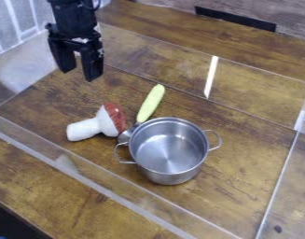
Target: Remove the mushroom from the silver pot and put it on the table
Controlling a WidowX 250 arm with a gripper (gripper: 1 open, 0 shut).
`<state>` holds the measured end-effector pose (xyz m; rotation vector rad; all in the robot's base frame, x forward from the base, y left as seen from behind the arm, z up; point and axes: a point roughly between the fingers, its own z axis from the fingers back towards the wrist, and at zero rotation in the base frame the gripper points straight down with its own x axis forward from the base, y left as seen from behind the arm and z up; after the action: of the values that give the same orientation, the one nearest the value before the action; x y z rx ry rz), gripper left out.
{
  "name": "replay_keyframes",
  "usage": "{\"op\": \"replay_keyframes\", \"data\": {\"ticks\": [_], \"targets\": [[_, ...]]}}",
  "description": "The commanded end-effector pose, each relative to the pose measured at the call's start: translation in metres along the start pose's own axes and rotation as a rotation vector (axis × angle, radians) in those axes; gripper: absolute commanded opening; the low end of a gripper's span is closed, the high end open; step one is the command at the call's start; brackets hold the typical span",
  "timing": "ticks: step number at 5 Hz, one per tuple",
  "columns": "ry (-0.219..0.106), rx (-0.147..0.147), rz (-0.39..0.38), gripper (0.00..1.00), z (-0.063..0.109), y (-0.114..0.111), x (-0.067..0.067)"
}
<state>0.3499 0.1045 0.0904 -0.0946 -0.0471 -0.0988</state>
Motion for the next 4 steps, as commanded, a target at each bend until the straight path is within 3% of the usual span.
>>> {"op": "replay_keyframes", "data": {"ticks": [1, 3, 4], "targets": [[-0.113, 0.048, -0.048, 1.0, 0.031, 0.015, 0.004], [-0.12, 0.049, 0.008, 1.0, 0.02, 0.023, 0.0], [-0.114, 0.039, -0.037, 1.0, 0.017, 0.022, 0.0]]}}
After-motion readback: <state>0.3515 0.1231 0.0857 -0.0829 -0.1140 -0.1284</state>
